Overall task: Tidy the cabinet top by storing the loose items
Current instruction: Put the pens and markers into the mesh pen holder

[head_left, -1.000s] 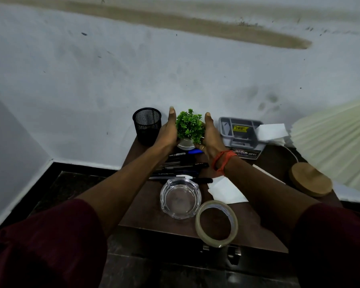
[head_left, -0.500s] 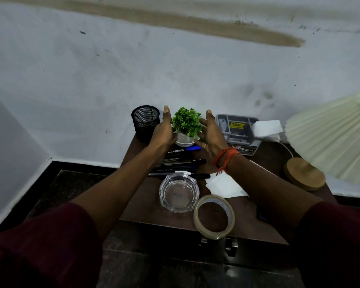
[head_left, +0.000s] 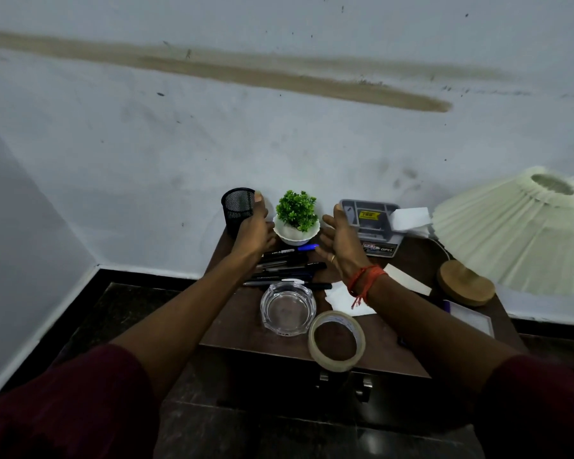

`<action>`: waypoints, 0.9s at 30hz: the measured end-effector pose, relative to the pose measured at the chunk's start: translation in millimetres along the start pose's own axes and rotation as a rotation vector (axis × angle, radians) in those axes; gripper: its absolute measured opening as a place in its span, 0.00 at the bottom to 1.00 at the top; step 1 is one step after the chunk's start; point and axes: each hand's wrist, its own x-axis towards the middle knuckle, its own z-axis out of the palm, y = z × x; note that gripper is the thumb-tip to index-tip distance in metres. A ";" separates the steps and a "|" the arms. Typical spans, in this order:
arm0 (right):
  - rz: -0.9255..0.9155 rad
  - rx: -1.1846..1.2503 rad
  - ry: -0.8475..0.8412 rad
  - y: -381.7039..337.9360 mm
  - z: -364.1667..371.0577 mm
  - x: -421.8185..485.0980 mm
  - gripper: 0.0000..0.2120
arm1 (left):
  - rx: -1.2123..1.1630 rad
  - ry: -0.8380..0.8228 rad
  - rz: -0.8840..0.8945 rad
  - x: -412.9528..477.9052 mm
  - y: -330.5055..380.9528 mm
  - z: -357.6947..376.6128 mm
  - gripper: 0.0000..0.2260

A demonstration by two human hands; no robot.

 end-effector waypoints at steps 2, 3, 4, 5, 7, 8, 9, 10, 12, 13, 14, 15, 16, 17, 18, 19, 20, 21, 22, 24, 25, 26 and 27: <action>0.007 0.002 0.011 2.1 -2.4 -5.8 0.27 | 0.013 -0.008 -0.003 -5.2 1.0 -1.4 0.18; 0.011 0.004 0.021 3.4 -3.0 -7.4 0.27 | 0.026 -0.010 -0.007 -6.3 0.5 -2.3 0.18; 0.020 0.012 0.033 4.7 -3.4 -8.9 0.27 | 0.044 -0.014 -0.003 -7.0 -0.2 -3.1 0.18; 0.034 0.020 0.050 6.1 -3.3 -9.9 0.26 | 0.052 -0.016 0.000 -9.1 -0.6 -3.3 0.19; 0.089 0.027 0.082 9.1 -1.9 -11.6 0.23 | 0.078 -0.022 -0.004 -10.4 -4.4 -3.6 0.22; 0.127 0.040 0.092 11.1 -1.1 -12.5 0.24 | 0.105 -0.026 -0.012 -9.7 -7.7 -3.8 0.25; 0.164 0.059 0.095 13.8 -0.4 -13.1 0.25 | 0.147 -0.025 -0.025 -10.3 -9.8 -3.5 0.29; 0.196 0.076 0.094 16.2 0.4 -13.8 0.27 | 0.202 -0.027 -0.036 -10.7 -11.8 -3.2 0.32; 0.241 0.098 0.089 20.8 0.3 -15.7 0.31 | 0.311 -0.041 -0.033 -15.6 -14.4 -2.0 0.36; 0.257 0.103 0.086 22.6 0.2 -17.2 0.32 | 0.361 -0.044 -0.024 -17.5 -16.1 -2.2 0.38; 0.270 0.107 0.085 24.2 -0.4 -18.7 0.31 | 0.402 -0.044 -0.011 -18.0 -19.0 -2.5 0.39; 0.283 0.109 0.087 25.7 -1.0 -20.0 0.31 | 0.435 -0.046 0.004 -19.5 -20.7 -2.7 0.41; 0.298 0.111 0.090 27.4 -2.1 -21.0 0.30 | 0.471 -0.052 0.016 -21.8 -21.8 -2.8 0.42; 0.312 0.110 0.089 29.3 -3.4 -22.5 0.31 | 0.518 -0.062 0.029 -24.4 -22.6 -2.6 0.43; 0.326 0.105 0.086 31.0 -4.5 -24.3 0.31 | 0.567 -0.073 0.043 -27.0 -22.4 -2.7 0.44; 0.339 0.095 0.086 33.0 -5.8 -25.6 0.31 | 0.601 -0.084 0.052 -29.3 -22.2 -2.3 0.43; 0.350 0.086 0.091 35.1 -7.2 -26.6 0.31 | 0.621 -0.094 0.053 -30.2 -23.2 -2.2 0.43; 0.358 0.081 0.098 37.1 -8.7 -27.6 0.30 | 0.637 -0.105 0.060 -31.7 -23.7 -1.9 0.43; 0.367 0.084 0.102 38.8 -9.7 -28.7 0.30 | 0.658 -0.115 0.064 -32.5 -24.3 -1.5 0.42; 0.385 0.103 0.097 41.2 -10.8 -31.1 0.30 | 0.706 -0.133 0.069 -32.7 -27.2 -1.2 0.38; 0.395 0.103 0.097 42.4 -11.3 -31.8 0.30 | 0.729 -0.141 0.072 -32.4 -29.0 -1.0 0.37; 0.406 0.094 0.100 43.5 -11.6 -32.2 0.30 | 0.747 -0.146 0.075 -31.9 -30.9 -1.1 0.36; 0.415 0.083 0.101 44.9 -11.9 -32.5 0.30 | 0.763 -0.150 0.074 -31.6 -32.4 -1.5 0.37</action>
